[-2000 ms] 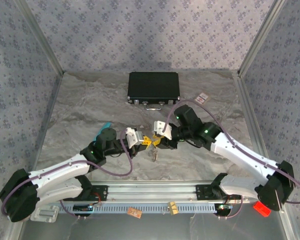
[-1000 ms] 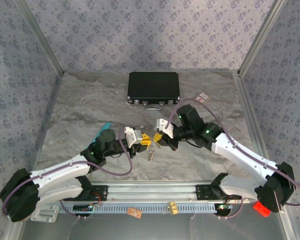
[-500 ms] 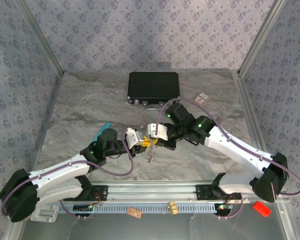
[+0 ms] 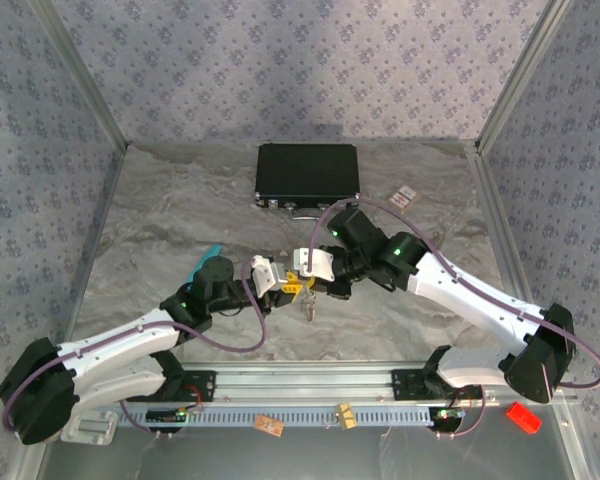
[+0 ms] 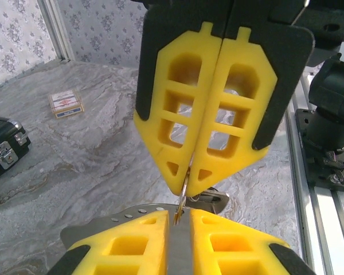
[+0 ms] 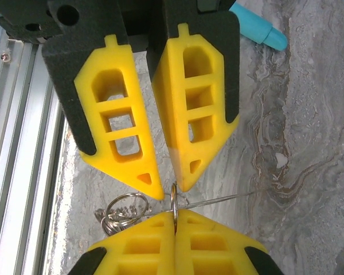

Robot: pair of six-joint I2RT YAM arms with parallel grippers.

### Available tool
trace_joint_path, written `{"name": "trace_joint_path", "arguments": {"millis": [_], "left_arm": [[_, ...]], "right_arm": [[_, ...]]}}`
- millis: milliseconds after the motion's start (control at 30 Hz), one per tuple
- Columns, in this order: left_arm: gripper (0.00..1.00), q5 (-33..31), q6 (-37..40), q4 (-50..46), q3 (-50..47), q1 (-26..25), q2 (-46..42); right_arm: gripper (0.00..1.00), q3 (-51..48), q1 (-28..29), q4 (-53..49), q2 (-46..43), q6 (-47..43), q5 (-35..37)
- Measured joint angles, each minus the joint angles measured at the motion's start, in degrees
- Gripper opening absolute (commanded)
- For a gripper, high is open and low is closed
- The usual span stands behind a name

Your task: Put the keys on the keyring

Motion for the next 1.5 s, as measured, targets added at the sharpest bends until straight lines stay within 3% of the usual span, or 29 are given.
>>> {"name": "trace_joint_path", "arguments": {"millis": [200,333,467,700,1100,1267,1400,1500], "left_arm": [[0.11,0.2,0.0,0.3,0.0,0.0,0.0],[0.00,0.7,0.2,0.3,0.0,0.0,0.0],[0.00,1.0,0.2,0.4,0.0,0.0,0.0],[0.00,0.8,-2.1,6.7,-3.8,0.0,-0.4],[0.00,0.9,-4.9,13.0,-6.1,0.0,-0.4],[0.00,0.8,-5.3,13.9,-6.2,0.1,-0.4],[0.17,0.1,-5.1,13.4,-6.3,0.1,-0.5],[0.17,-1.1,-4.5,10.8,-5.8,0.1,-1.2]], "right_arm": [[0.00,0.0,0.0,0.2,0.0,0.0,-1.6],[0.01,-0.2,0.0,0.5,-0.1,0.1,-2.0],[0.24,-2.6,-0.8,3.4,-1.4,1.4,-3.7],[0.31,-13.0,-4.5,15.8,-8.6,10.7,-9.6],[0.23,-16.4,-4.7,23.0,-8.8,16.3,-11.6],[0.01,-16.4,-4.7,23.9,-8.2,17.0,-12.8],[0.00,-16.2,-4.9,23.5,-7.7,16.7,-13.3],[0.00,-14.4,-4.6,20.1,-6.9,14.9,-12.7]]}}
